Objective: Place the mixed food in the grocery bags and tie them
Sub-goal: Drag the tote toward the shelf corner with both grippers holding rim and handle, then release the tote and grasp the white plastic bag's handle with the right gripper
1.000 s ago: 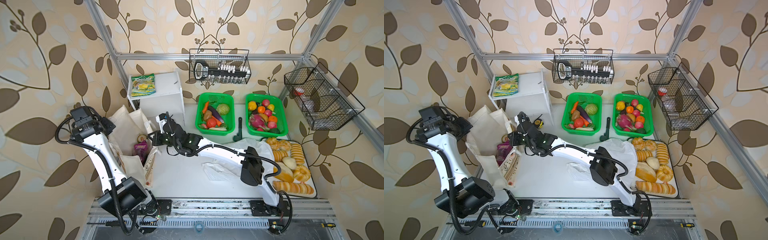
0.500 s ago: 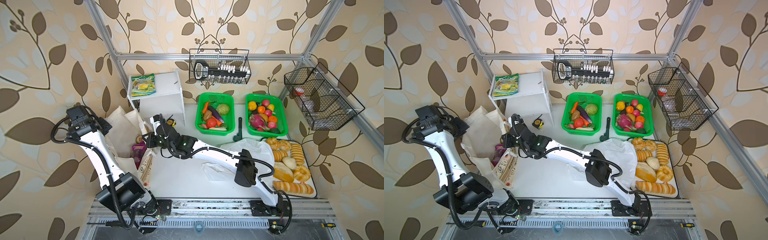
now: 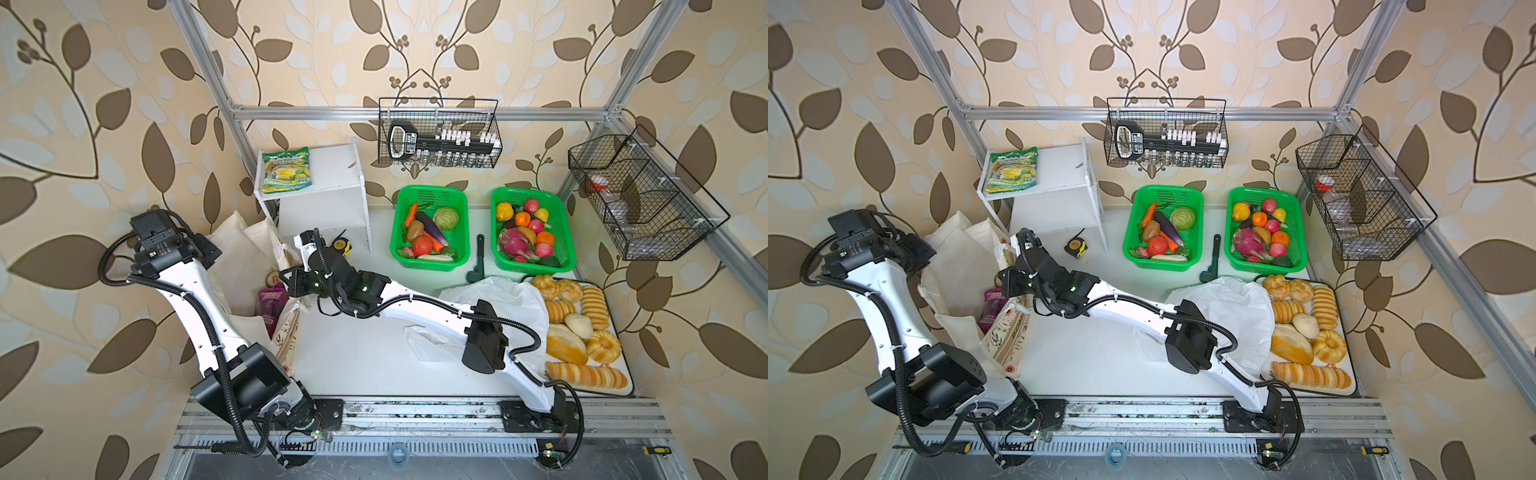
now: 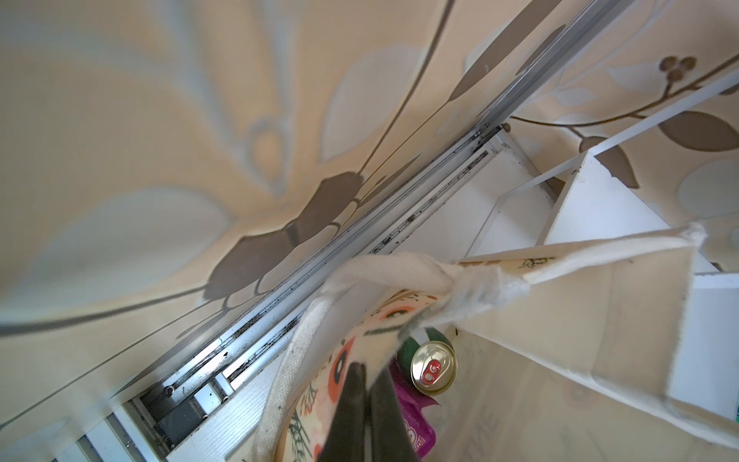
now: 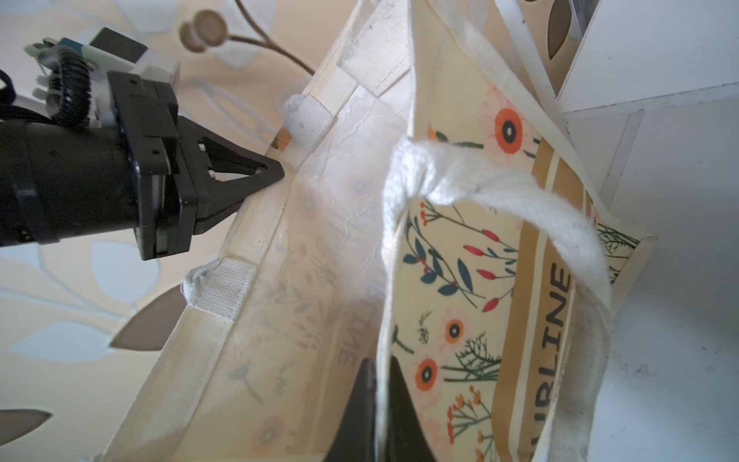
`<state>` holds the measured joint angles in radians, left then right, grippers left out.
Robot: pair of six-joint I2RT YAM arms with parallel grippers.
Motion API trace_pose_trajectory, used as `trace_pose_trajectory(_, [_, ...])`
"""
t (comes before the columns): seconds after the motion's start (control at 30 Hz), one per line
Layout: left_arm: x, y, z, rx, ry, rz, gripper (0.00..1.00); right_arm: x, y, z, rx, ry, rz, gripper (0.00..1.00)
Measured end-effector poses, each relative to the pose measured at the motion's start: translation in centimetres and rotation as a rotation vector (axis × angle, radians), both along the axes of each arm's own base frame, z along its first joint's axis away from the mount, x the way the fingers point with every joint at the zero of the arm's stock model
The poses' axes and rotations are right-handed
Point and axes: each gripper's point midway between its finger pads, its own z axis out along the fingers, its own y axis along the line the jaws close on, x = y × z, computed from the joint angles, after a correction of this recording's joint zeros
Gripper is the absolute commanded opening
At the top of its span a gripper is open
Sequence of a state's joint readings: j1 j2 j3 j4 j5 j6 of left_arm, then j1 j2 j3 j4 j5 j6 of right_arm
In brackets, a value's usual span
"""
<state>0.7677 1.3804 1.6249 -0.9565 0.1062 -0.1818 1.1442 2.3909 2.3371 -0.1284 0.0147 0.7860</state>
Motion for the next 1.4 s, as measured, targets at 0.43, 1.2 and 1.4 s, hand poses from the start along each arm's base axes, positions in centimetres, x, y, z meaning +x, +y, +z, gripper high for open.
trace_pose_trajectory(0.43, [0.5, -2.8, 5.6, 0.044, -0.230, -0.087, 0.76, -0.5, -4.4, 4.8, 0.011, -0.078, 0.000, 0.59])
trace_pose_trajectory(1.2, [0.4, -41.1, 15.0, -0.513, -0.603, -1.240, 0.80, 2.9, -39.1, -2.2, -0.238, 0.007, -0.547, 0.62])
trace_pose_trajectory(1.4, [-2.9, -50.5, 5.9, -0.595, -0.300, -1.404, 0.77, -0.3, -48.4, -10.1, -0.436, 0.166, -0.682, 0.57])
